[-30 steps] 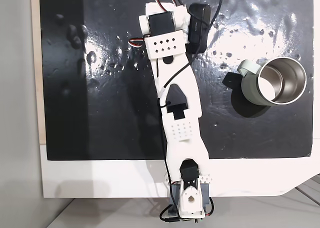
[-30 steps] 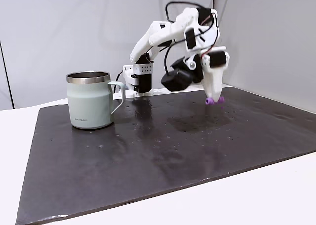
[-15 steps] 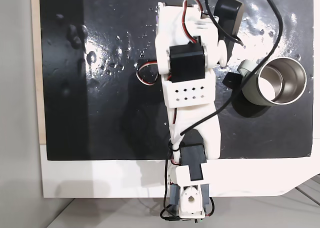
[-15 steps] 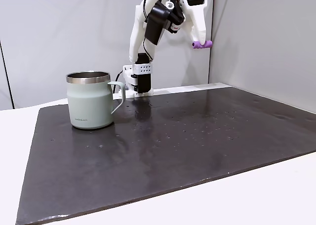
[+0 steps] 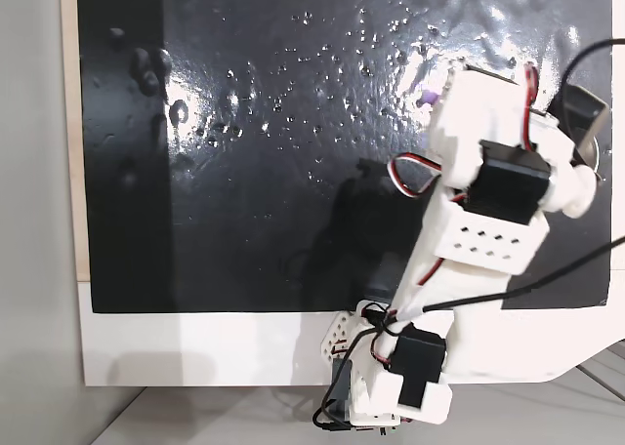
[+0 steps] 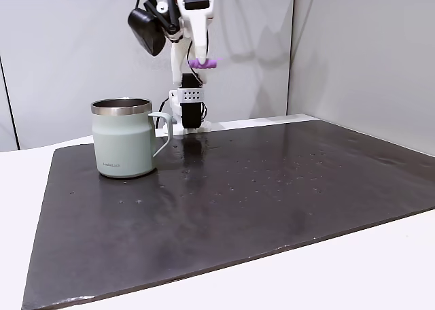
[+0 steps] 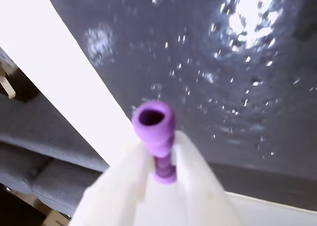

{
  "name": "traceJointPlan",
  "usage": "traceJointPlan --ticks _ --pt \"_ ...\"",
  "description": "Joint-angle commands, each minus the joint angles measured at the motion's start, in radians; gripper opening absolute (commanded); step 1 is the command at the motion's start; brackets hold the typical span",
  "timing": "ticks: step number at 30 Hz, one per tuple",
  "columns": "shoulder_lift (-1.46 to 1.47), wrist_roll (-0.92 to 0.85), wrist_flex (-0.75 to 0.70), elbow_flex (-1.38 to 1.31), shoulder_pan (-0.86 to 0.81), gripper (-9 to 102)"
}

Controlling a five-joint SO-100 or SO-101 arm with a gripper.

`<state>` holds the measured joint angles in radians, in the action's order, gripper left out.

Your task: Grasp a pengrip and put it in the cup.

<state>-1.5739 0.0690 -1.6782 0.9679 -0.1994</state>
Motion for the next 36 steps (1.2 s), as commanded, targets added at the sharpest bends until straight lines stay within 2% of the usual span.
traceJointPlan --ticks 1,16,25,30,36 --pt "-0.101 -0.064 -0.008 0.034 -0.103 0" --pt "-0.156 -0.247 -0.005 0.118 -0.417 0" --pt "-0.106 -0.261 0.000 0.086 -0.453 1" --pt "-0.104 -0.256 0.000 0.095 -0.442 27" --pt "-0.103 -0.252 -0.002 0.103 -0.434 29"
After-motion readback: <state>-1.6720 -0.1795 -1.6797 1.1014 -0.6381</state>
